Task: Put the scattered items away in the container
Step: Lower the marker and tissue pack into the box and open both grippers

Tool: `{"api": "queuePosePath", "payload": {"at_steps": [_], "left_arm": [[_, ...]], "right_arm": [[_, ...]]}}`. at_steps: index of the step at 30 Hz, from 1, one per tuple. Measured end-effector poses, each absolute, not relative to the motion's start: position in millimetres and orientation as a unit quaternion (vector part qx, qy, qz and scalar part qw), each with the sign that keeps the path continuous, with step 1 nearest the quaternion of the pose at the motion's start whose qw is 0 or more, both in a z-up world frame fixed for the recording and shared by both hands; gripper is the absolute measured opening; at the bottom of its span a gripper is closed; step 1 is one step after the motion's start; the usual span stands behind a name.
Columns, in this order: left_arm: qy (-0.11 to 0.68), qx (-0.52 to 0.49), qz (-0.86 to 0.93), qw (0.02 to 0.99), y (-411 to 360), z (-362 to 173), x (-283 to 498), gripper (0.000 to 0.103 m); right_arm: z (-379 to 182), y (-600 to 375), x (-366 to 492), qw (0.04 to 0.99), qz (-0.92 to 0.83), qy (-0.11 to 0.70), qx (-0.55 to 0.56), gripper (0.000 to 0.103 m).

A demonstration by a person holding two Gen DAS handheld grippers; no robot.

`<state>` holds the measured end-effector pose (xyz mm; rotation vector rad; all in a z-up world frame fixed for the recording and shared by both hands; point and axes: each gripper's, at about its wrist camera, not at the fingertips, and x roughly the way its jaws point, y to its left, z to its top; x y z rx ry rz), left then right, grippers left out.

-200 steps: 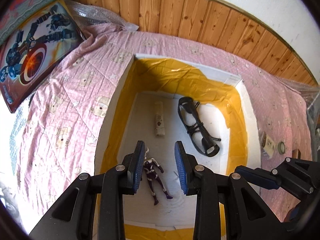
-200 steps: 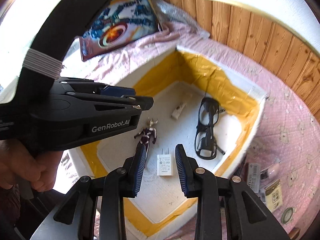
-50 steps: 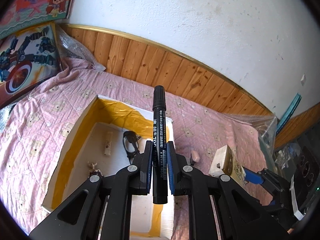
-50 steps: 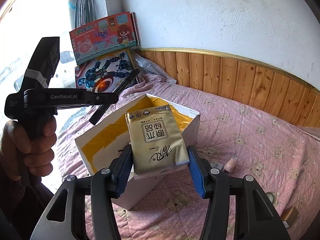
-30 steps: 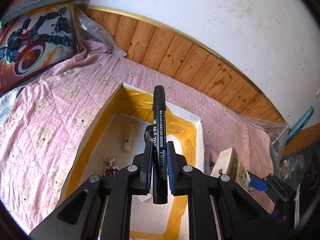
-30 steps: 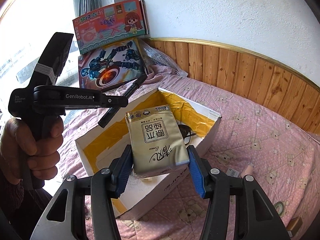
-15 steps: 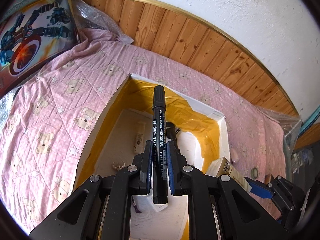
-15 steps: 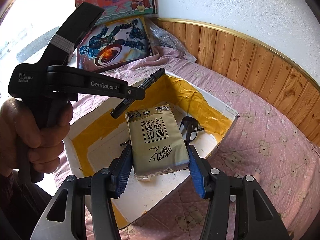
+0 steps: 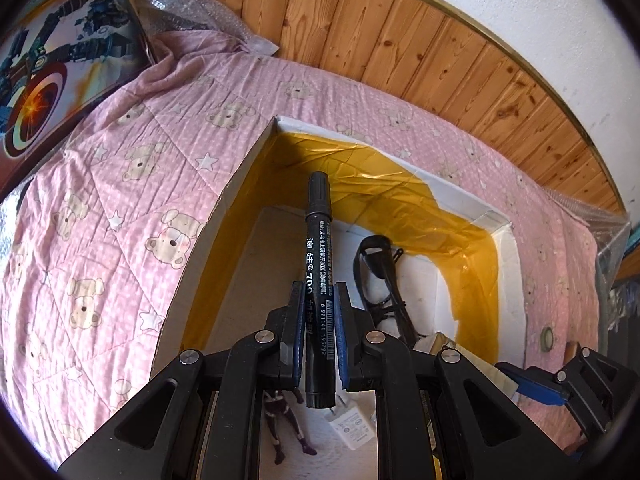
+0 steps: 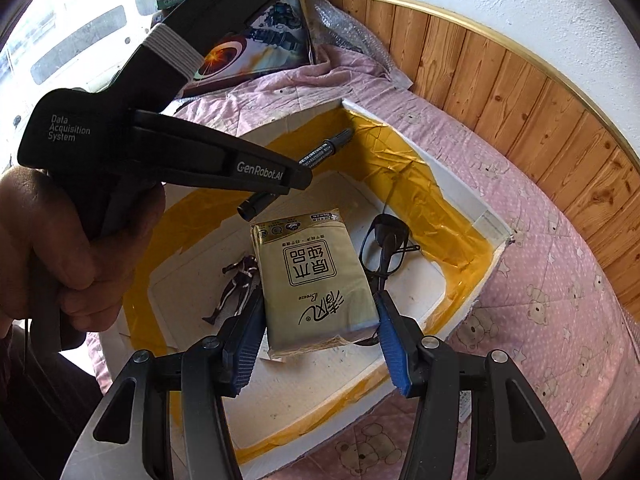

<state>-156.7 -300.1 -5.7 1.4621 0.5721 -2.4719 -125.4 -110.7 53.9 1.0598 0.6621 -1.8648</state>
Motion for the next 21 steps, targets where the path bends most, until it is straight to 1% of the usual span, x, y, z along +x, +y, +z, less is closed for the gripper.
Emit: {"api": "queuePosePath", "payload": {"at_steps": [9,21], "left_arm": [[0.178,0.527,-0.824,0.109,-305.8,-31.4,-172.5,0.014],[0.166,0.544,-0.813,0.129,-313.0,-51.3,-186.4,0.014]], "right_arm": [[27.3,-137.3,-136.7,0.438,-0.703,0.296,0.476,0.055],[10.2,-163.7,-148.3,0.423,-0.672,0.327,0.512,0.055]]}}
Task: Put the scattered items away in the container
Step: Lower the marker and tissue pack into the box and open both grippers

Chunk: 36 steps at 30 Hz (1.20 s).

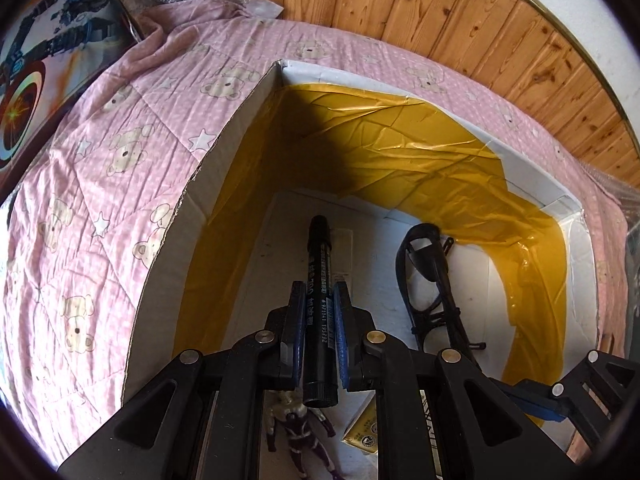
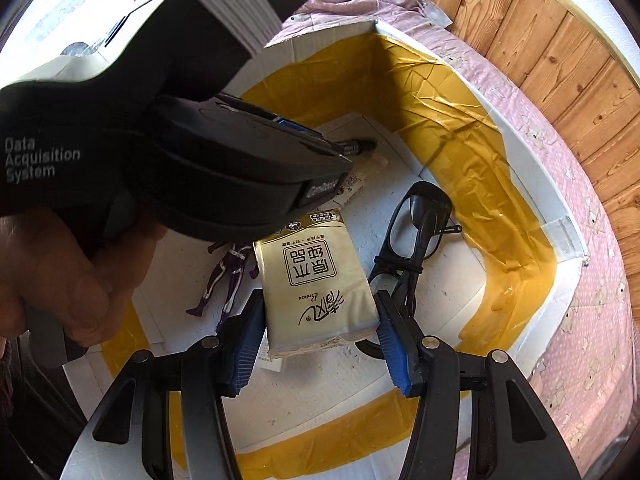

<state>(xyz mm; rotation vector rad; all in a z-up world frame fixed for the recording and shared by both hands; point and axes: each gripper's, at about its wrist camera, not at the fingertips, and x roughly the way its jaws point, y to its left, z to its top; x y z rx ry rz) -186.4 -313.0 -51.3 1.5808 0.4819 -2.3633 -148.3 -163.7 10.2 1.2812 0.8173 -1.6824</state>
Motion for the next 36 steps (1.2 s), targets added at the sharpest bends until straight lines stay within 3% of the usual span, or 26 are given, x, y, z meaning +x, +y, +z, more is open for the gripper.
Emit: {"api": "queuePosePath", "payload": {"at_steps": [4,9,13,26,36], "left_arm": [[0.164,0.543,-0.812,0.137,-313.4,-52.2,-187.7,0.016],[0.166,0.544,-0.812,0.130,-308.3,-50.5,-188.5,0.031],[0.171,0.543,-0.812,0.131,-306.8,-46.1,-186.6,0.035],[0.160,0.524,-0.824,0.142,-295.8,-16.9,-161.1,0.036],[0.135,0.464,-0.866,0.130,-255.9,44.3,-111.0,0.036]], "right_arm": [[6.6,-168.1,-151.0,0.415,-0.671,0.326,0.520,0.056],[6.0,-163.9,-159.3,0.407,-0.674,0.298,0.539,0.057],[11.3,-154.5,-157.0,0.408,-0.677,0.284,0.542,0.057],[45.3,-105.0,-139.7,0.436,-0.699,0.212,0.525,0.057],[74.0,-70.2,-107.5,0.469,-0.730,0.193,0.459,0.057]]}}
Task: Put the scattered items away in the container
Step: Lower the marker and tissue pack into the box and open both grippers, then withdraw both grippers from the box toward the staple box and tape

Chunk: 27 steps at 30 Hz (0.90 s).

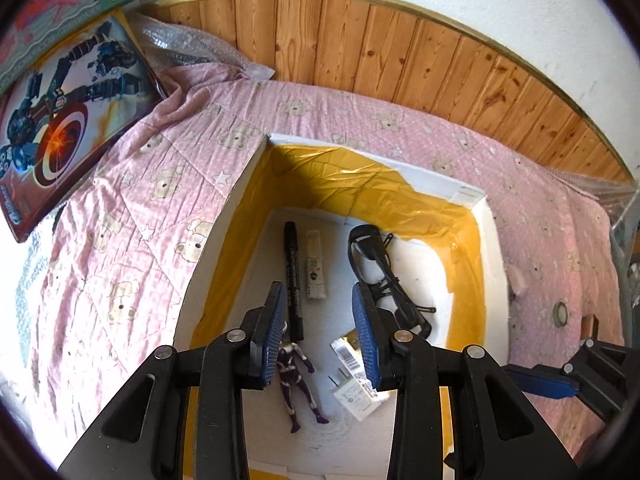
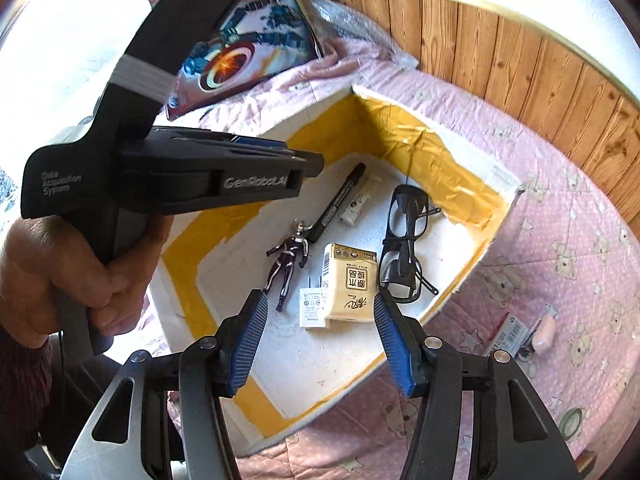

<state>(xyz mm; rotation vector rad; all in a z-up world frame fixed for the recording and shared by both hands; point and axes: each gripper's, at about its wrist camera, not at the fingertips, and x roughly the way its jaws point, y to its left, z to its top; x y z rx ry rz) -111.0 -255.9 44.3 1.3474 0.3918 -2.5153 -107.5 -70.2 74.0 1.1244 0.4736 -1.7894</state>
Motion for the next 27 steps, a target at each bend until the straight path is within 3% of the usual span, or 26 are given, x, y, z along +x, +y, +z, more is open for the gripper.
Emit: {"api": "queuePosePath", "payload": {"at_steps": [10,18,27], "left_arm": [[0.117,0.391,-0.904,0.128,-213.3,92.8,-53.5,0.036],[0.125,0.363,-0.917,0.106,-181.9,105.4,-24.2,0.036],[0.130,0.333,-0.932,0.059,-155.3,112.8,-20.2,0.036]], "right_arm": [[117.5,-11.1,-62.5,0.511,-0.775,0.140,0.344,0.057],[133.2,26.1,-7.1,0.542,-0.791,0.143,0.243,0.057],[130.9,71.0,5.1,0.541,-0.806,0.078,0.225,0.057]]}}
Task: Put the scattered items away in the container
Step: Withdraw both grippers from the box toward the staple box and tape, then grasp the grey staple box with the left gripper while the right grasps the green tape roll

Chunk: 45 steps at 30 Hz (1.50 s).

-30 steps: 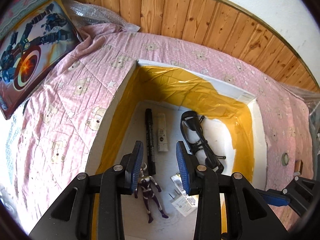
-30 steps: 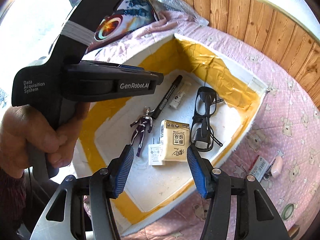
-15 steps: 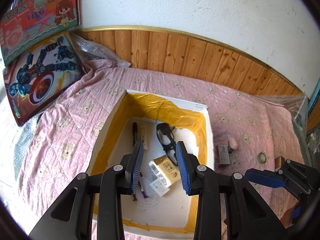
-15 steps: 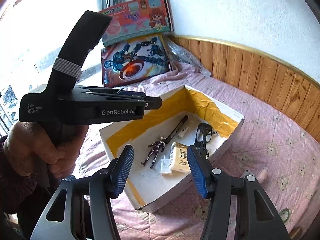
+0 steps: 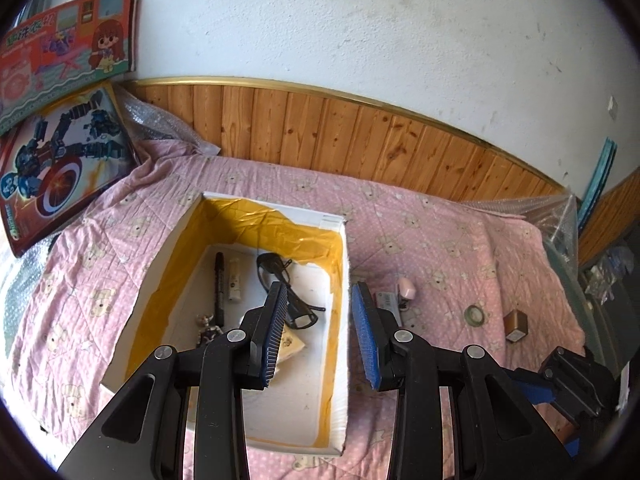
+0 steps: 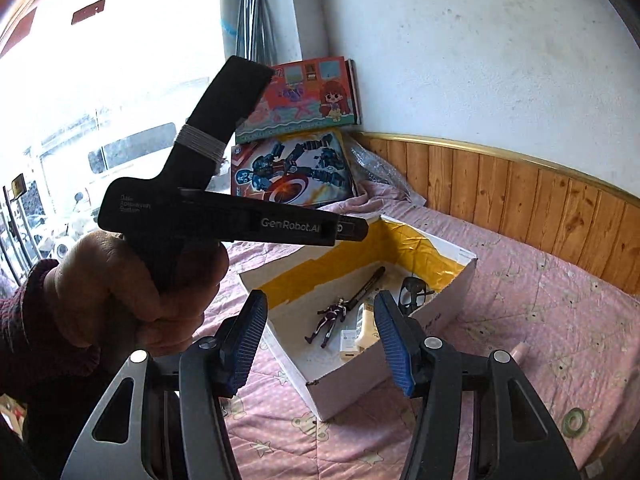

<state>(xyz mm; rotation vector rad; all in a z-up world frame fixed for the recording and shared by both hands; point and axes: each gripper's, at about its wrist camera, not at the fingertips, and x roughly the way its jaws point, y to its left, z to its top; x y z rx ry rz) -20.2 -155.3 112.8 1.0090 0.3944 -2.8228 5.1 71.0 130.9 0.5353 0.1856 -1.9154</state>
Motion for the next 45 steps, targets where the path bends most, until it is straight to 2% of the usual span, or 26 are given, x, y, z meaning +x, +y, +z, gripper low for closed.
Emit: {"api": "queuePosePath", "payload": {"at_steps": [10,19,24,30,42,44,45], "left_arm": [[0.128,0.360,-0.924,-0.028,-108.6,95.9,-48.4,0.036],[0.099,0.434,-0.892,-0.077,-50.4,44.5,-93.0,0.038],[0.086,0.467,-0.878,-0.057,-43.5,10.1,-123.7,0.039],[0.101,0.498,-0.861,-0.030,-50.3,-28.8,-159.6,0.041],[0.074,0.537,-0.840,0.019,-36.9,-84.6,-209.1,0.047],[0.088,0.539,-0.838,0.020,-41.0,-90.9,-214.6,0.054],[0.090,0.541,-0.836,0.025,-41.8,-94.3,-216.9,0.054]], "right_arm": [[120.5,132.2,-40.5,0.469,-0.845,0.016,0.255,0.057],[81.8,187.7,-102.4,0.337,-0.884,0.006,0.325,0.057],[45.3,213.0,-141.9,0.247,-0.887,0.031,0.389,0.057],[-6.2,227.8,-189.2,0.192,-0.865,0.067,0.459,0.057],[-52.7,215.7,-249.1,0.181,-0.832,0.147,0.504,0.057],[-60.8,218.0,-253.8,0.177,-0.827,0.147,0.513,0.058],[-63.0,219.2,-254.6,0.175,-0.828,0.150,0.512,0.059]]}}
